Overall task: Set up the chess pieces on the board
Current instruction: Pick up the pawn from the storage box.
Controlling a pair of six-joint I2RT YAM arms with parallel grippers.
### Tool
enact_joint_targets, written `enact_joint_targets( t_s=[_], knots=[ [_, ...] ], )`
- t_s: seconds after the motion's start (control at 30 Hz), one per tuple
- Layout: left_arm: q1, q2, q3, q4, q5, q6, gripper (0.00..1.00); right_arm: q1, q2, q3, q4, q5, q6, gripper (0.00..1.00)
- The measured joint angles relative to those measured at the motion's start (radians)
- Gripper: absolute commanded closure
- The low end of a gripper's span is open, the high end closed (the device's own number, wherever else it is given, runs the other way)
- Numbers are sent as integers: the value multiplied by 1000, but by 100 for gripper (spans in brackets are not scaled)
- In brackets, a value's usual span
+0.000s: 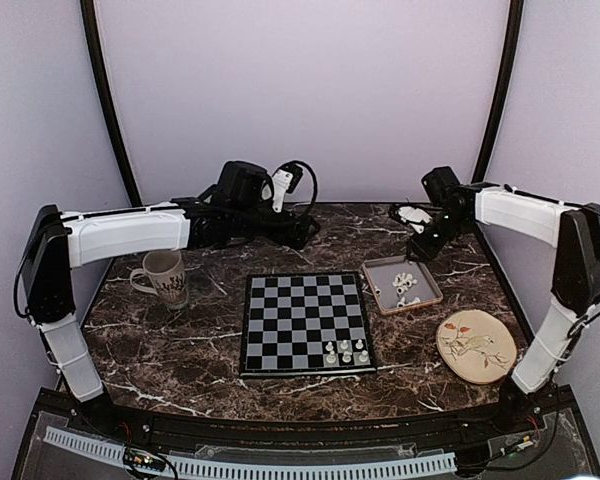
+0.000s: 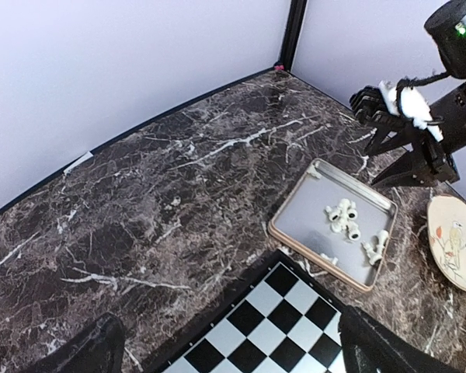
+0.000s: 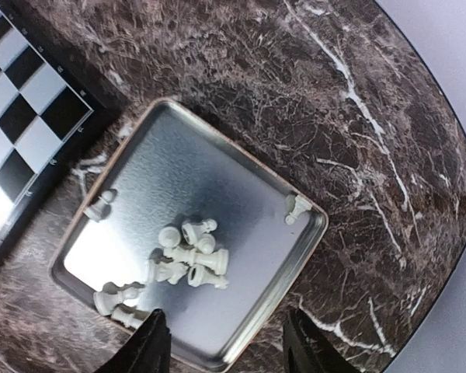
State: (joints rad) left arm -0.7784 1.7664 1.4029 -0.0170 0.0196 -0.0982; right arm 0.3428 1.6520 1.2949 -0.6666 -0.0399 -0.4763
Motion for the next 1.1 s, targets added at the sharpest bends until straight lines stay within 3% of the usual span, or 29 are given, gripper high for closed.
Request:
enact_joint_targets(
  t_s=[0.07,0.17,0.23,0.7,1.1],
  knots=[
    [4,39,31,17,-13,0,6,-14,93,57,-16,14,14,62],
    [8,72,28,37,14,-1,26,-29,187,106,-32,16,32,65],
    [8,94,33,35,52,1,34,-37,242,142,-55,14,45,66],
    [8,156,121,-45,167,3,34,-43,350,217,-124,-43,48,71],
    [8,158,121,-76,172,-6,34,-43,417,264,-169,-80,52,89]
  ],
)
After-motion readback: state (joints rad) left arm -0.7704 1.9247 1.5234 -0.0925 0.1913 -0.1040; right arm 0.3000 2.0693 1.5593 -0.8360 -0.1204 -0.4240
